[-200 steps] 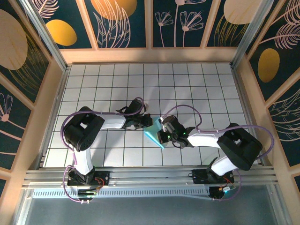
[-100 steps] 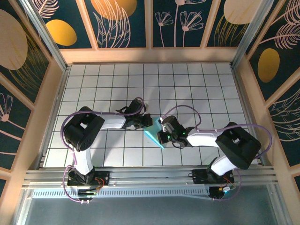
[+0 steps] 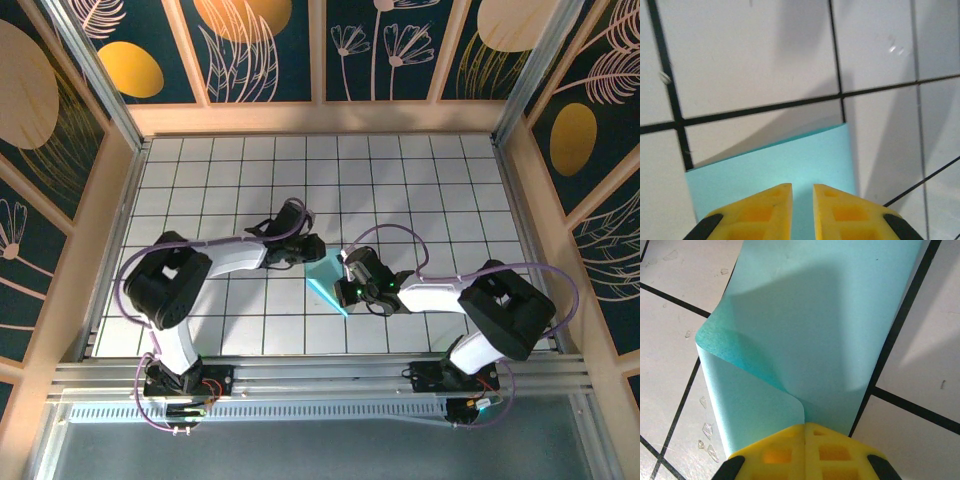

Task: Fold a paper plane with a square sheet of paper (fold left side to right side)
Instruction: Third fold the triangle at the center of the table.

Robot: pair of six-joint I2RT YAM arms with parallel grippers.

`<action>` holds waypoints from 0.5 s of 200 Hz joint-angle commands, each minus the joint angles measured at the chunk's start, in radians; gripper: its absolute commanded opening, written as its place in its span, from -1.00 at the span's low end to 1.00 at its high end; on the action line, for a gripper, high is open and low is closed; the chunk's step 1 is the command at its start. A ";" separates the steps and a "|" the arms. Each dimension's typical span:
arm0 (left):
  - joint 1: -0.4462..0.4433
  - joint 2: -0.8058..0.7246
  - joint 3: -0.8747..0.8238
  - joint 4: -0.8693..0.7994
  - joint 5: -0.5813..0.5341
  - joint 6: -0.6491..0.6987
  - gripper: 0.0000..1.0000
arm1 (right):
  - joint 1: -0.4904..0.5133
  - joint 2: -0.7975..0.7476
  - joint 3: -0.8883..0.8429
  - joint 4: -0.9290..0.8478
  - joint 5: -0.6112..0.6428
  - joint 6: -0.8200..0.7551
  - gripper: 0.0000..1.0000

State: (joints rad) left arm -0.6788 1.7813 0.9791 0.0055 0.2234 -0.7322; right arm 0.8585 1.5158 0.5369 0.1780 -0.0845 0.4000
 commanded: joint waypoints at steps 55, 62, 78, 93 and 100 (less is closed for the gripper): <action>-0.025 -0.254 -0.257 0.131 0.084 -0.085 -0.85 | -0.005 0.051 -0.019 -0.054 -0.017 0.008 -1.00; -0.037 -0.256 -0.277 0.154 0.094 -0.103 -0.85 | -0.006 0.052 -0.020 -0.055 -0.018 0.008 -1.00; -0.070 -0.241 -0.299 0.204 0.108 -0.135 -0.86 | -0.006 0.054 -0.020 -0.055 -0.020 0.010 -1.00; -0.098 -0.210 -0.293 0.231 0.117 -0.151 -0.87 | -0.006 0.055 -0.020 -0.056 -0.021 0.011 -1.00; -0.109 -0.196 -0.287 0.237 0.117 -0.154 -0.87 | -0.006 0.056 -0.018 -0.058 -0.023 0.010 -1.00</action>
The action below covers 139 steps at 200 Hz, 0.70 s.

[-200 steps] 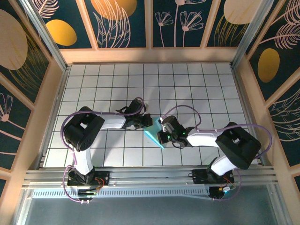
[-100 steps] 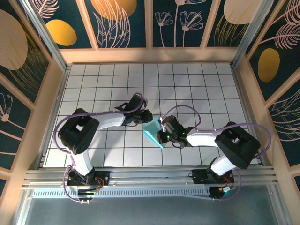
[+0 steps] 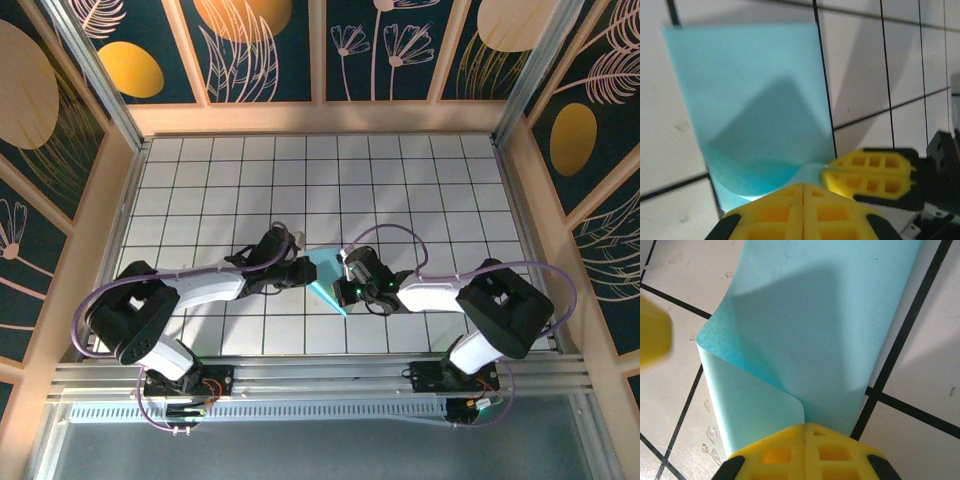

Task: Fold a paper plane with a square sheet of paper (fold left side to right side)
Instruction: Third fold the triangle at the center of the table.

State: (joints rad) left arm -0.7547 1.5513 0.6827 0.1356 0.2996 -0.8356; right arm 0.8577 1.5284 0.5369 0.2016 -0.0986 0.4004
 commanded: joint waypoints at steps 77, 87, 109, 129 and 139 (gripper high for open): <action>-0.057 0.121 0.036 0.079 0.009 -0.058 -0.87 | -0.004 0.039 -0.018 -0.091 -0.004 0.010 -1.00; -0.058 0.121 0.029 0.077 0.006 -0.059 -0.88 | -0.005 0.043 -0.018 -0.094 -0.003 0.009 -1.00; -0.057 0.119 0.014 0.073 -0.005 -0.060 -0.88 | -0.005 0.047 -0.017 -0.097 -0.001 0.008 -1.00; -0.057 0.122 0.010 0.064 -0.014 -0.055 -0.88 | -0.005 0.052 -0.013 -0.097 -0.001 0.006 -1.00; -0.058 0.124 0.008 0.060 -0.016 -0.053 -0.88 | -0.005 0.056 -0.012 -0.100 -0.001 0.005 -1.00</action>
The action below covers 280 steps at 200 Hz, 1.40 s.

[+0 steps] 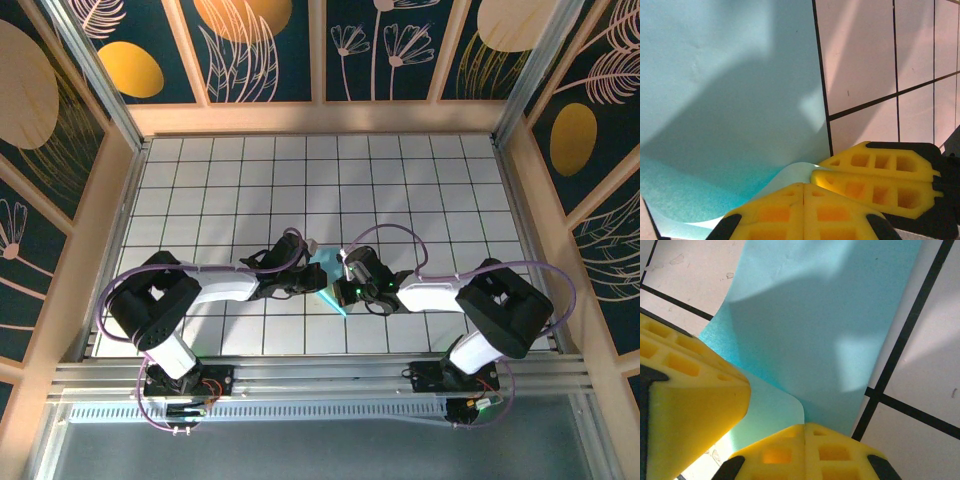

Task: Fold a paper plane with a square sheet of paper (fold left side to right side)
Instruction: Third fold the triangle at the center of the table.

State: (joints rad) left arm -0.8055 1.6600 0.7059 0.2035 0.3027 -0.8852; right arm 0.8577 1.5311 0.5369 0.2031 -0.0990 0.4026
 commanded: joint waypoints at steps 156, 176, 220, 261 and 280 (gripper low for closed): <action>-0.008 0.007 -0.060 -0.012 -0.059 -0.006 -0.91 | -0.004 0.070 0.002 -0.114 -0.001 -0.001 -1.00; -0.007 0.016 -0.060 -0.012 -0.067 -0.005 -0.91 | -0.005 0.070 0.003 -0.114 -0.001 -0.001 -1.00; -0.008 0.047 -0.058 -0.036 -0.089 -0.006 -0.95 | -0.006 0.058 0.018 -0.118 0.001 0.000 -1.00; -0.007 0.075 -0.062 -0.055 -0.098 -0.008 -0.98 | -0.020 0.024 0.060 -0.138 -0.001 -0.001 -0.81; -0.007 0.077 -0.065 -0.061 -0.102 -0.007 -0.98 | -0.034 0.000 0.086 -0.156 -0.004 -0.001 -0.66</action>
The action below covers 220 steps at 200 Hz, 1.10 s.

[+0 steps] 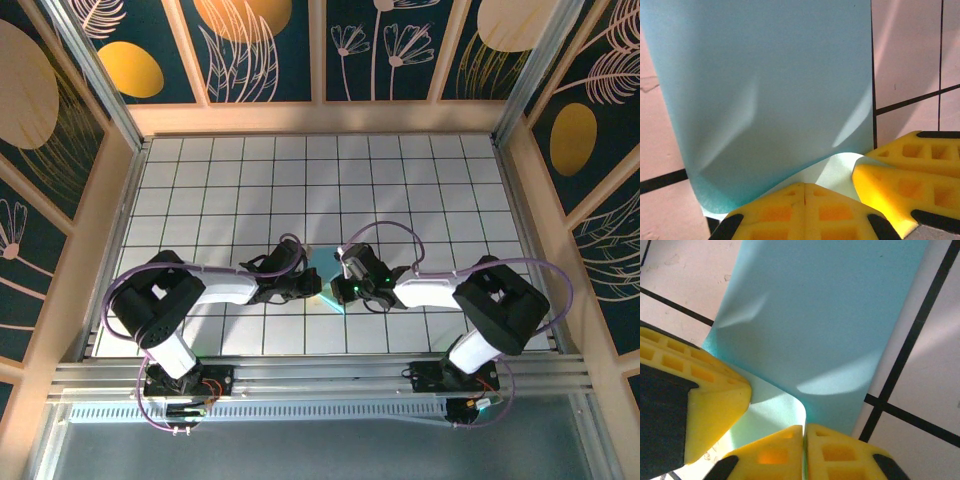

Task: Fold a paper plane with a square sheet of paper (fold left side to right side)
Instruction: Third fold the triangle at the center of the table.

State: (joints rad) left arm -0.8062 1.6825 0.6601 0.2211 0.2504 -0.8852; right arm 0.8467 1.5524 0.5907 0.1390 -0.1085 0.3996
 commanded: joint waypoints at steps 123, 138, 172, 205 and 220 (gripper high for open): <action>-0.007 0.051 -0.017 -0.086 -0.059 -0.005 -0.99 | -0.083 -0.250 -0.019 -0.246 -0.333 0.098 -0.85; -0.006 0.051 -0.016 -0.087 -0.059 -0.005 -0.99 | -0.081 -0.233 -0.042 -0.201 -0.382 0.128 -0.98; -0.007 0.051 -0.014 -0.090 -0.061 -0.005 -0.99 | -0.082 -0.184 -0.061 -0.147 -0.384 0.145 -1.00; -0.006 0.048 -0.014 -0.092 -0.063 -0.005 -0.99 | -0.081 -0.142 -0.064 -0.121 -0.390 0.148 -1.00; -0.007 0.048 -0.014 -0.095 -0.065 -0.006 -0.99 | -0.081 -0.135 -0.069 -0.117 -0.390 0.148 -1.00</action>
State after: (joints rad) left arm -0.8104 1.6897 0.6624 0.2352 0.2451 -0.8852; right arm 0.7666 1.4006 0.5404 -0.0185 -0.4740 0.5343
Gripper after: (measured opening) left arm 0.044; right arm 0.047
